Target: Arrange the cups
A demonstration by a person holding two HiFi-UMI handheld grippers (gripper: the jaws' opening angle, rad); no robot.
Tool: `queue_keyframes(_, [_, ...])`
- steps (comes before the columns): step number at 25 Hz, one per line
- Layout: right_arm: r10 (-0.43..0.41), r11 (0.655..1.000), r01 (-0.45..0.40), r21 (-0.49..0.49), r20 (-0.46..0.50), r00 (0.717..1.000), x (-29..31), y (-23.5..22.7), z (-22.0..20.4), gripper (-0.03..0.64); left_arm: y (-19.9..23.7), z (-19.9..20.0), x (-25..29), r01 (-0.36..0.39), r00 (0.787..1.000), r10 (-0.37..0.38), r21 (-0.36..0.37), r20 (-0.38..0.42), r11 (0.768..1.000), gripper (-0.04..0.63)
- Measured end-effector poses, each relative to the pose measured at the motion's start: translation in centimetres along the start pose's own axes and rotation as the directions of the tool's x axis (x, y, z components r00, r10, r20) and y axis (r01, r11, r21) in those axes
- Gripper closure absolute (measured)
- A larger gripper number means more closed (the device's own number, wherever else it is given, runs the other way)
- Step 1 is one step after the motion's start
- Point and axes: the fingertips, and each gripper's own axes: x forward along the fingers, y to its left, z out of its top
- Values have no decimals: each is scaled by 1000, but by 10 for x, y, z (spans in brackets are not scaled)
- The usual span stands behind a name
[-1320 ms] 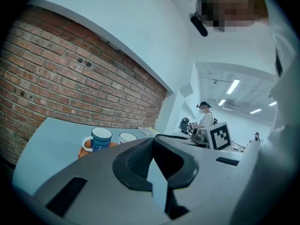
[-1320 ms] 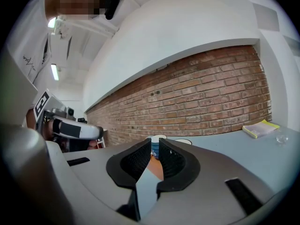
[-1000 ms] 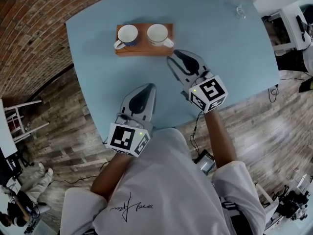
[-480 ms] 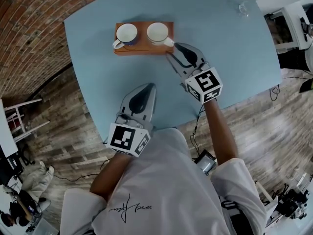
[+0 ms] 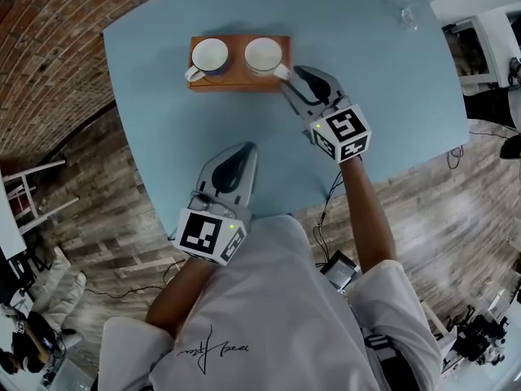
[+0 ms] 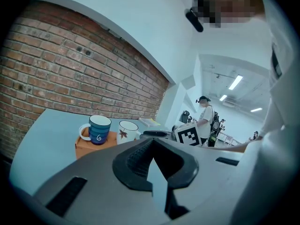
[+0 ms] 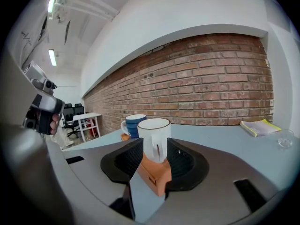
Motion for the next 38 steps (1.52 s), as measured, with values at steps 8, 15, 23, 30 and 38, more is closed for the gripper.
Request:
queue_keyframes(8, [39,999,-40,-26,-36,999,12,1,-14,485,7,-4,3,-15,1000,15,-4,-16,1000,588])
queue_keyframes(15, [77,997,-78,-31,-27,997,18,-1,-13,485,14,-8,6,-24,999,24,-15,-39,1000,588])
queue_keyframes(23, [107,993,-107,-42,-10,994,24,0,-9,485,22,-10,9,-29,998,28,-19,-54,999,588])
queue_keyframes(30, [106,993,-106,-51,-6,994,24,-1,-10,500,25,-11,11,-39,997,38,-19,-60,999,588])
queue_keyframes(38, [73,995,-72,-67,6,997,24,0,-10,541,26,-10,13,-35,998,34,-16,-55,999,588])
